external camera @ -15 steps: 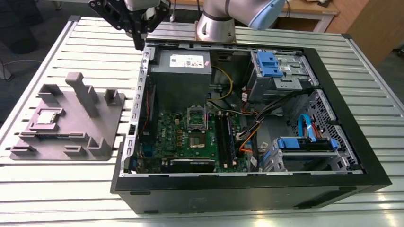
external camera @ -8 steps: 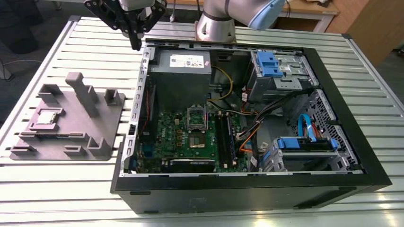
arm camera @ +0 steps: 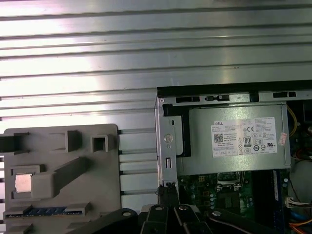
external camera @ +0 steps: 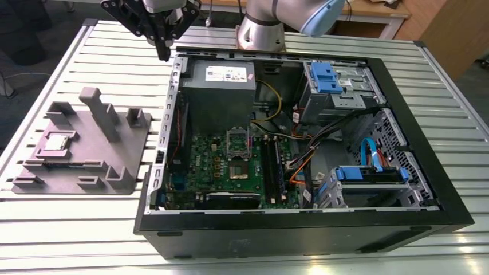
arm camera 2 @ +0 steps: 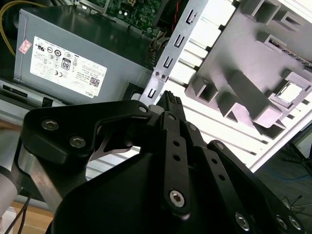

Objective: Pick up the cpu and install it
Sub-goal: 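Reach for the cpu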

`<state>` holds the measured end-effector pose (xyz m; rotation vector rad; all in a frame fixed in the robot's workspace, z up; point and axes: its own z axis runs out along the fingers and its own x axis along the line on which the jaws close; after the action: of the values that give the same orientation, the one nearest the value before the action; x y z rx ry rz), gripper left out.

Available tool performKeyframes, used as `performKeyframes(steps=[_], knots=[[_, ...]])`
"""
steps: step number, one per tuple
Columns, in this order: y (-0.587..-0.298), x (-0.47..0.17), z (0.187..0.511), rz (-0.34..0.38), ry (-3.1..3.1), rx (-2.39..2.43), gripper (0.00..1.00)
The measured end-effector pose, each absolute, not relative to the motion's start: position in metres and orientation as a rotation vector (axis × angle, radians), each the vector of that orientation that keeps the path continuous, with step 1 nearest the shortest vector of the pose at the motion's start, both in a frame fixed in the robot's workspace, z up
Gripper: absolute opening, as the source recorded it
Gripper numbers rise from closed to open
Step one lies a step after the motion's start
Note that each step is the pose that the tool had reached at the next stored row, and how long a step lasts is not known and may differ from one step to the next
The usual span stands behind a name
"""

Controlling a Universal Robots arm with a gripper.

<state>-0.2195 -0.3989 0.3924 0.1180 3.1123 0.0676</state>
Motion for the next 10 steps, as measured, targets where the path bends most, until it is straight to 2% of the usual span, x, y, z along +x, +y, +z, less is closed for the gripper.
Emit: performKeyframes(steps=[10], knots=[[-0.3990,-0.2239,0.3924,0.068,3.112,0.118,0.11]])
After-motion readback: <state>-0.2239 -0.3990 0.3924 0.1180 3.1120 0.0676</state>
